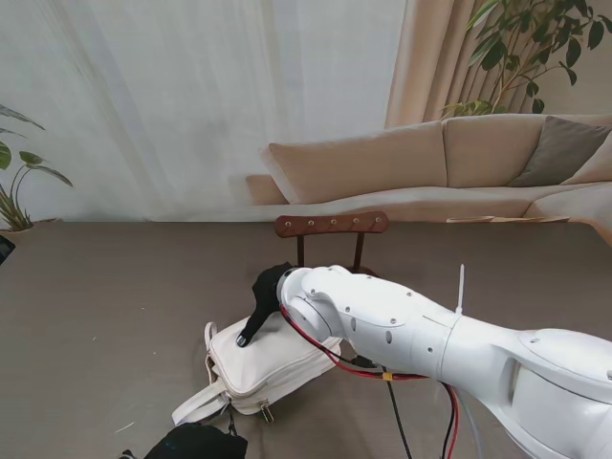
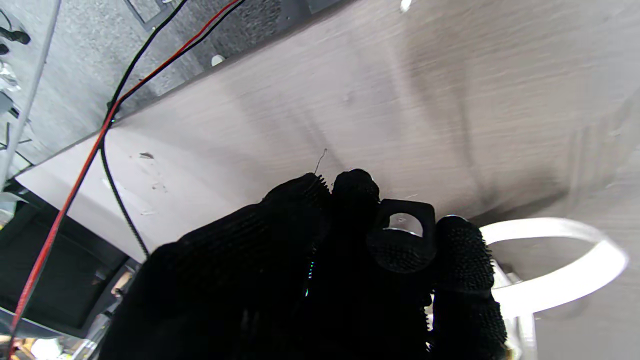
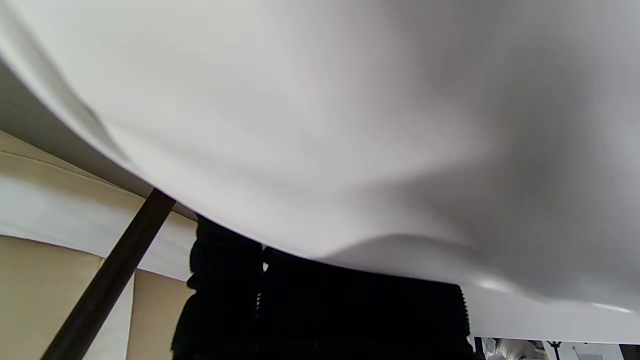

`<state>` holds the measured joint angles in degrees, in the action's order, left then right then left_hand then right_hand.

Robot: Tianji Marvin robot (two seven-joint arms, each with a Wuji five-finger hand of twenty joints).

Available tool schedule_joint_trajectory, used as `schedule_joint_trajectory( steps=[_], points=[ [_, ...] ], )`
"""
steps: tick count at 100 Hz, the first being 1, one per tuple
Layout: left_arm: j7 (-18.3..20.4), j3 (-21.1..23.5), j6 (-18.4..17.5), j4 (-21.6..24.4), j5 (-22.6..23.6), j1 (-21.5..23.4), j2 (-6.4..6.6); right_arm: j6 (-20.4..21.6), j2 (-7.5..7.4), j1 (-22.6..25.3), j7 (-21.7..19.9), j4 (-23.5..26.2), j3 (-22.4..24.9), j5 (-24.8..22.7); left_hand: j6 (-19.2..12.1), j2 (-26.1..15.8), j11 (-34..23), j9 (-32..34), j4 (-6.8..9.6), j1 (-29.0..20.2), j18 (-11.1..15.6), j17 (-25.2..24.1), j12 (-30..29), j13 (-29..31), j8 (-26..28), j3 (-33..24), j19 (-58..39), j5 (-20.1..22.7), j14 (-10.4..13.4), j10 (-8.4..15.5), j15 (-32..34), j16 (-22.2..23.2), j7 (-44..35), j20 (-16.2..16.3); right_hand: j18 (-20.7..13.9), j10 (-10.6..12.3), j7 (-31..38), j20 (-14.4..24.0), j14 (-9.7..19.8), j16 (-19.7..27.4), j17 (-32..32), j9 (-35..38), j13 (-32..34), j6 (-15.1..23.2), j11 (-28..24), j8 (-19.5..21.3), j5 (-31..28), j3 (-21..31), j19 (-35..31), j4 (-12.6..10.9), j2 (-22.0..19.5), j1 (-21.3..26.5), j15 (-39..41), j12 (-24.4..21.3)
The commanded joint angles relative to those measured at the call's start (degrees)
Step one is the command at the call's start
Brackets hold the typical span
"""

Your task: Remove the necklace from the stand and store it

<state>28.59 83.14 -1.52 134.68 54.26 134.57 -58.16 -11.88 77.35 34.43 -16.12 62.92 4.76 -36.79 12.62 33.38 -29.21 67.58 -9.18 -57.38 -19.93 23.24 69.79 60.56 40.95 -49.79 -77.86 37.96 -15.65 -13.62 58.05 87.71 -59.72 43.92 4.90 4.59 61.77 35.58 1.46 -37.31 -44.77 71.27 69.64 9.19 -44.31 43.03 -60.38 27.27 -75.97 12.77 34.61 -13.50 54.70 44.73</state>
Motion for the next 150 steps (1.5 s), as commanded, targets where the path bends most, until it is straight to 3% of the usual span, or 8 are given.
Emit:
schedule_joint_trajectory(
  steps=[1,36,51,59,64,73,102,150],
  points=[
    [1.17,-1.04,-1.11,1.02,-0.07,-0.67,0.02,-0.96,-1.58,0.30,-1.55,-2.20,-0.45,-0.73,-5.71,-0.75,-0.45,0.01,-0.09,-1.09,1.31,-1.28,0.53,-1.22,1.43,0.37,-2.37,3.88,1.77,-0.46,2.18,1.53,-5.10,0.55,-0.94,-2.94,-0.75,1.43,-1.77,-2.09,0.24,1.79,5.81,-0.91,-0.98,-0.09,-1.69,11.39,-2.37,-11.26,-5.00,42.91,7.05,0.16],
    [2.41,-1.91,-1.32,0.93,-0.11,-3.52,0.27,-1.14,-2.09,1.25,-0.66,-1.52,0.44,-0.61,-6.19,-2.31,0.42,-1.30,-0.39,-1.20,1.76,-1.91,-0.09,-2.73,-0.07,3.00,-2.02,3.13,2.75,0.37,1.71,1.70,-4.30,0.33,-0.80,-3.18,-1.88,1.68,-1.88,-1.87,1.10,1.23,5.74,-0.38,-0.56,-1.21,-1.19,11.11,-2.10,-10.75,-4.26,43.23,6.56,-0.17],
    [2.19,-0.41,-1.43,0.83,0.75,-3.08,0.05,-0.62,-2.84,2.18,0.40,-0.56,1.61,-0.64,-6.95,-2.62,7.52,-4.72,0.08,1.97,2.69,-4.95,-4.76,-8.30,-4.98,5.96,1.74,1.65,1.10,1.92,-10.49,-1.77,2.19,-0.73,1.27,-3.29,-1.60,2.14,-2.90,-0.33,3.68,-1.04,5.42,2.58,0.62,-11.84,2.44,8.15,-1.21,-8.51,-3.05,44.55,1.20,-2.68],
    [1.52,0.31,-2.07,0.84,2.11,-2.80,-0.14,-0.36,-3.30,2.40,0.48,0.17,1.97,-0.71,-6.19,-1.32,9.95,-11.32,0.70,6.92,2.88,-8.63,-14.95,-12.79,-7.63,5.94,8.13,0.16,-2.32,1.38,-24.99,-8.83,10.51,-3.15,2.01,-3.04,-1.54,1.94,-3.15,-0.36,5.45,-3.72,3.86,3.57,0.98,-16.47,7.28,8.91,-0.31,-7.99,-1.25,43.11,-1.00,-3.67],
    [0.90,0.79,-2.54,0.86,2.79,-2.54,-0.27,-0.32,-3.67,2.49,0.28,0.80,2.15,-0.77,-4.44,-1.47,9.41,-15.61,0.68,11.65,3.15,-11.19,-30.27,-15.52,-9.18,4.24,12.25,-0.03,-4.12,0.96,-32.97,-14.78,18.98,-4.76,2.88,-3.41,-3.34,1.55,-3.62,0.16,6.99,-6.46,1.97,3.15,1.77,-17.94,10.46,9.60,0.88,-8.69,-1.09,40.41,-3.04,-4.23],
    [0.29,1.76,-3.39,0.99,4.06,-2.20,-0.45,-0.22,-4.26,2.68,0.06,1.79,2.51,-0.89,-0.99,-3.01,14.28,-20.51,4.04,20.13,3.83,-14.47,-38.08,-20.96,-15.28,0.50,18.64,0.78,-6.34,-0.04,-42.01,-22.29,33.34,-7.17,4.08,-4.08,-7.85,1.36,-4.59,1.30,9.30,-10.61,-1.14,1.83,3.41,-19.59,12.98,11.46,2.26,-10.08,-2.56,35.08,-6.52,-6.22],
    [0.41,5.10,-4.65,1.61,7.22,-1.36,-0.87,-0.26,-6.22,4.00,-0.03,5.41,4.00,-2.00,3.54,-1.26,20.73,-26.73,3.46,25.27,2.56,-18.25,-46.37,-31.77,-22.86,3.36,29.78,1.77,-8.83,-3.12,-45.82,-27.25,47.92,-10.67,6.90,-4.98,-15.82,0.81,-7.16,6.07,14.70,-20.71,-9.57,0.51,6.75,-17.05,21.99,14.51,6.68,-10.98,-3.73,27.08,-16.50,-11.76],
    [-9.98,9.42,-5.23,0.84,2.52,-0.37,-2.36,0.54,-11.94,11.74,0.75,17.86,15.27,-7.15,-4.57,-7.50,22.00,-28.86,4.67,24.92,1.51,-19.25,-49.05,-34.62,-23.30,10.97,35.93,-0.74,-9.15,0.63,-46.50,-28.52,49.77,-12.18,10.75,-5.10,-21.34,-2.47,-11.33,15.67,22.16,-31.49,-22.17,1.69,14.02,-21.76,31.94,15.68,16.91,-10.33,-8.63,17.77,-33.78,-20.04]
  ],
)
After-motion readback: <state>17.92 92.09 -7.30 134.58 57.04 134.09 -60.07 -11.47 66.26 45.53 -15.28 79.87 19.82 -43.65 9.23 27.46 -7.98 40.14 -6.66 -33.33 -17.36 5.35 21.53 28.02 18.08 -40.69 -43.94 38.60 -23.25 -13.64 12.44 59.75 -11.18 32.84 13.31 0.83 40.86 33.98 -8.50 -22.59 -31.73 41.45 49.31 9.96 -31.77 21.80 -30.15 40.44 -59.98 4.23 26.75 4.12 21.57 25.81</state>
